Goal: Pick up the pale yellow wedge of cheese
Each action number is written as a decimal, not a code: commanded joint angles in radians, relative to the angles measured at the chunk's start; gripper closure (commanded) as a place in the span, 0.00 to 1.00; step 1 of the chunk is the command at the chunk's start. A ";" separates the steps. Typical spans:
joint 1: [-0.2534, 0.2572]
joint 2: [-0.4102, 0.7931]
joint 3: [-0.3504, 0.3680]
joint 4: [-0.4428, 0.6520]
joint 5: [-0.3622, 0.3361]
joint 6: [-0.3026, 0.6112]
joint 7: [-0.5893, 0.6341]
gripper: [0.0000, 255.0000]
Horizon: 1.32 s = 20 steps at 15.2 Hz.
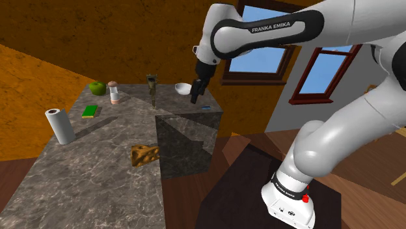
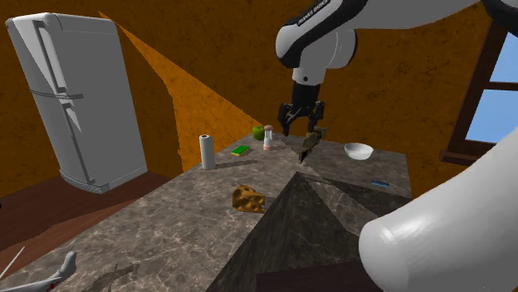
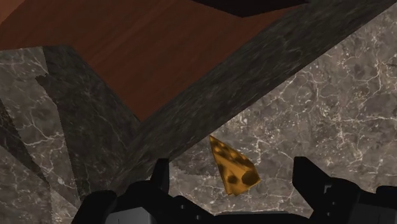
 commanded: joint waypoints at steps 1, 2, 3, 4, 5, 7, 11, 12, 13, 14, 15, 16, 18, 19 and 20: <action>0.004 0.066 0.005 0.005 -0.004 0.052 -0.019 0.00; 0.006 0.102 0.009 0.013 -0.007 0.074 -0.026 0.00; 0.009 0.137 0.013 0.022 -0.010 0.096 -0.032 0.00; 0.011 0.174 0.017 0.033 -0.014 0.117 -0.038 0.00; 0.013 0.210 0.021 0.044 -0.018 0.137 -0.043 0.00; 0.018 0.284 0.028 0.070 -0.028 0.175 -0.052 0.00; 0.029 0.434 0.042 0.136 -0.055 0.239 -0.066 0.00; 0.032 0.472 0.045 0.155 -0.063 0.252 -0.069 0.00; 0.035 0.510 0.047 0.175 -0.071 0.265 -0.071 0.00; 0.039 0.548 0.049 0.196 -0.080 0.276 -0.073 0.00; 0.043 0.586 0.051 0.218 -0.090 0.287 -0.075 0.00; 0.048 0.624 0.053 0.242 -0.099 0.296 -0.077 0.00; 0.058 0.701 0.054 0.292 -0.118 0.312 -0.081 0.00; 0.064 0.739 0.054 0.318 -0.128 0.318 -0.083 0.00; 0.070 0.778 0.054 0.346 -0.137 0.323 -0.085 0.00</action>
